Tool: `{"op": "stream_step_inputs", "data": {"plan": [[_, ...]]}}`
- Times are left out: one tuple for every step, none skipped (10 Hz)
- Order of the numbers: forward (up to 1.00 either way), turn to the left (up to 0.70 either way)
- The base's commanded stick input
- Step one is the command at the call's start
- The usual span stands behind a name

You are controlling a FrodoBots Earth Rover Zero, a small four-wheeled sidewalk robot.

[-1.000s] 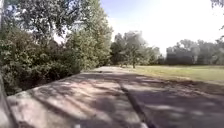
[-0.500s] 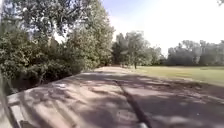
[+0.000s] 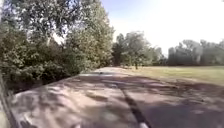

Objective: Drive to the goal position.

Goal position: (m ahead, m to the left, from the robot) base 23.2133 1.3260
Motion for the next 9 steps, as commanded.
{"op": "stream_step_inputs", "data": {"plan": [[0.00,0.00],[0.00,0.00],[0.00,0.00],[0.00,0.00],[0.00,0.00],[0.00,0.00],[0.00,0.00],[0.00,0.00],[0.00,0.00]]}}
